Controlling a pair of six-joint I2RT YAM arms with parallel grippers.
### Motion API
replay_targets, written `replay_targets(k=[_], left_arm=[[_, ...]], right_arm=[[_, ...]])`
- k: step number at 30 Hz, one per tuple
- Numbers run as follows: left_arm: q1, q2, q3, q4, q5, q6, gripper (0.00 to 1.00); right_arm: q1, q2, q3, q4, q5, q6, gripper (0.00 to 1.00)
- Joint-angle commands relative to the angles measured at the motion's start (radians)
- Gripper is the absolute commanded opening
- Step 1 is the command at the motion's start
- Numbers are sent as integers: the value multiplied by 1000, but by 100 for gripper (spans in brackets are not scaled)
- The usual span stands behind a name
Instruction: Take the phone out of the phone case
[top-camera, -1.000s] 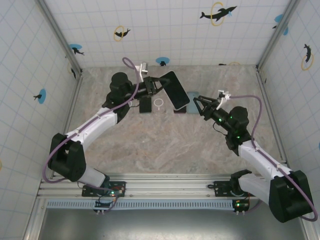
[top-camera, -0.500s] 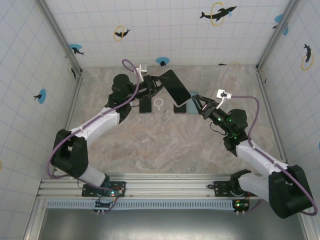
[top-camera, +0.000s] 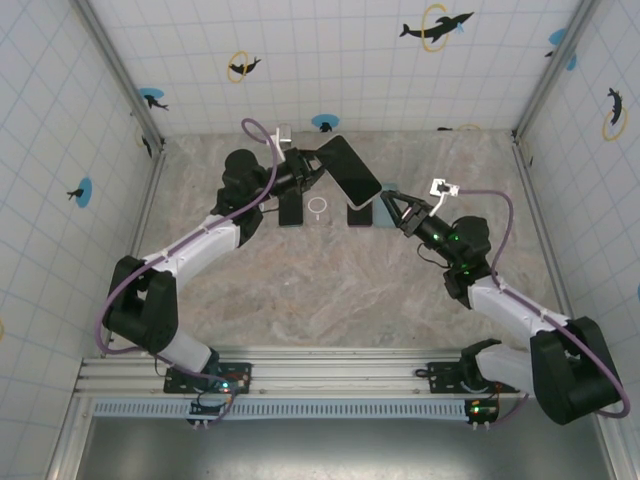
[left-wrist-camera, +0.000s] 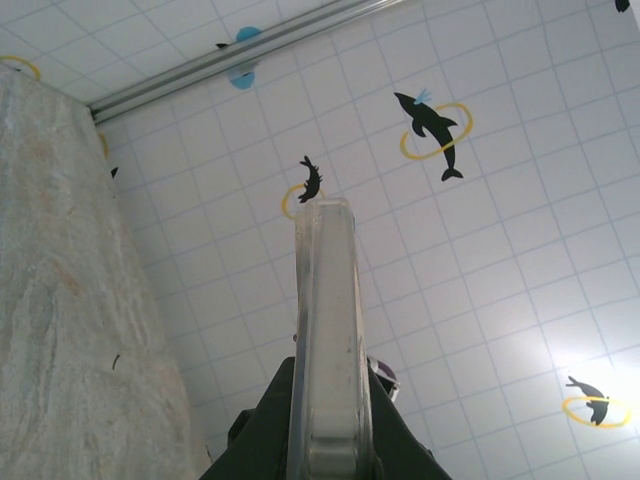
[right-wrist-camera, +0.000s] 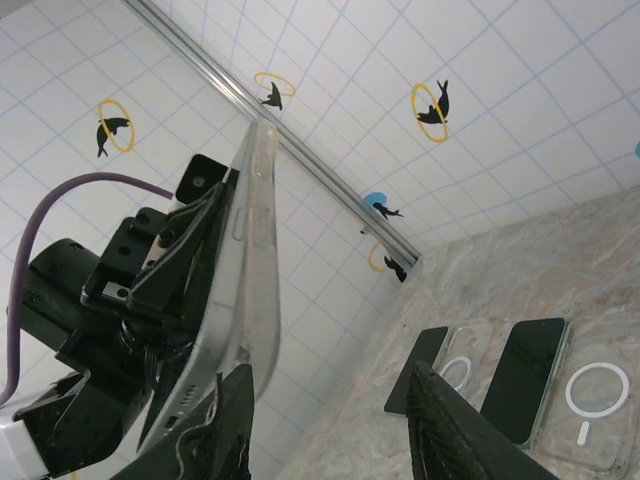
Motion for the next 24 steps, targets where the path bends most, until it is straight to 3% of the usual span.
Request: replay_targets(k=[1,10,24], left_arm=[[-1,0,9,85,7,-20,0],[-1,-8,6,26,3,36,0],[-1,-1,2,102,17,-25,0]], right_arm=[[8,11,43,53,-17,5,43],[-8,0,9,146,15,78,43],[3,48,26,141,14,96,42]])
